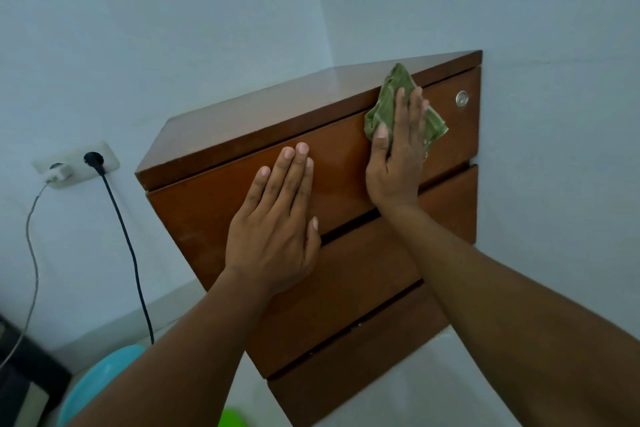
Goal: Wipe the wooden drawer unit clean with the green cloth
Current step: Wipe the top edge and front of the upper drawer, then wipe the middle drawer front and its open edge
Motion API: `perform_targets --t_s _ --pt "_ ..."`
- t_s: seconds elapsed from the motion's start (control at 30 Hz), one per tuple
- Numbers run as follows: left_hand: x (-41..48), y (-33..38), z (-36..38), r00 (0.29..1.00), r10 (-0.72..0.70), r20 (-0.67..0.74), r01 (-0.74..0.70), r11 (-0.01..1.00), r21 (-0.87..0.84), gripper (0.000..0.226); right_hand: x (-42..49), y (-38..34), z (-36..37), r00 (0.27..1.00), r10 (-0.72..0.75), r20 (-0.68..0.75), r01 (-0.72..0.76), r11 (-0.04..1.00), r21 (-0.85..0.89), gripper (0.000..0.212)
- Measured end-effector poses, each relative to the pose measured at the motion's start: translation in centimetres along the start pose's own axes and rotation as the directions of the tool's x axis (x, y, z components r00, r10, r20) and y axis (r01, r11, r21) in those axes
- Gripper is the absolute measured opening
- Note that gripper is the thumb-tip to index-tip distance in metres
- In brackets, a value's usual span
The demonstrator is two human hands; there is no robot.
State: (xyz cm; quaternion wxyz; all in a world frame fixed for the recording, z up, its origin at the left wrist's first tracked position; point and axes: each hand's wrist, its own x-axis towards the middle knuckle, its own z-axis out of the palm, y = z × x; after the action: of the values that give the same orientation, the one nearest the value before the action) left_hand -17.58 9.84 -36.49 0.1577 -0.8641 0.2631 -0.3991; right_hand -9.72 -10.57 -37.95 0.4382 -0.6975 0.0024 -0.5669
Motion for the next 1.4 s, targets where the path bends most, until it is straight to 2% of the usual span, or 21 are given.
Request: perform_targets --t_s 0.23,0.43,0.63,0.73,0.8,0.9,1.07,1.2,1.4 --pt "2.9 3.0 1.7 1.000 0.017 -0.015 -0.017 1.000 -0.019 0.076 2.6 4.4 -1.5 0.993 0.109 -0.052 -0.110 0.994 -0.009 0.054" --pt "4.0 4.7 2.4 1.000 0.020 -0.005 -0.020 1.000 -0.018 0.079 3.1 7.0 -2.4 0.992 0.121 -0.040 -0.122 0.992 -0.011 0.055" --pt "4.4 5.6 2.5 0.998 0.025 0.063 -0.023 0.999 -0.038 0.082 3.2 8.5 -4.9 0.937 0.334 -0.100 -0.334 0.942 0.017 0.048" --pt "3.9 5.5 1.7 0.989 0.057 0.136 -0.045 0.995 -0.085 0.079 2.7 7.7 -6.5 0.882 0.451 -0.138 -0.460 0.888 -0.032 0.041" --pt "3.0 5.6 1.2 0.975 0.081 0.205 -0.056 0.990 -0.126 0.076 1.7 6.7 -7.2 0.868 0.479 -0.133 -0.491 0.869 -0.069 0.037" --pt "0.3 5.3 0.7 0.956 0.064 0.285 -0.008 0.981 -0.192 0.072 -1.0 4.4 -7.8 0.894 0.443 -0.060 -0.447 0.887 -0.116 0.034" --pt "-6.8 3.7 0.8 0.943 -0.071 0.325 0.158 0.955 -0.250 0.072 -6.4 -0.1 -6.9 0.949 0.290 0.124 -0.279 0.956 -0.094 0.033" --pt "-11.9 3.1 0.6 0.915 -0.158 0.372 0.257 0.937 -0.235 0.073 -10.3 -2.7 -6.1 0.954 0.121 0.273 -0.120 0.993 -0.019 0.034" --pt "-15.1 2.5 0.2 0.886 -0.239 0.398 0.355 0.902 -0.247 0.074 -12.6 -4.4 -5.3 0.923 -0.036 0.382 0.033 0.999 0.015 0.035"
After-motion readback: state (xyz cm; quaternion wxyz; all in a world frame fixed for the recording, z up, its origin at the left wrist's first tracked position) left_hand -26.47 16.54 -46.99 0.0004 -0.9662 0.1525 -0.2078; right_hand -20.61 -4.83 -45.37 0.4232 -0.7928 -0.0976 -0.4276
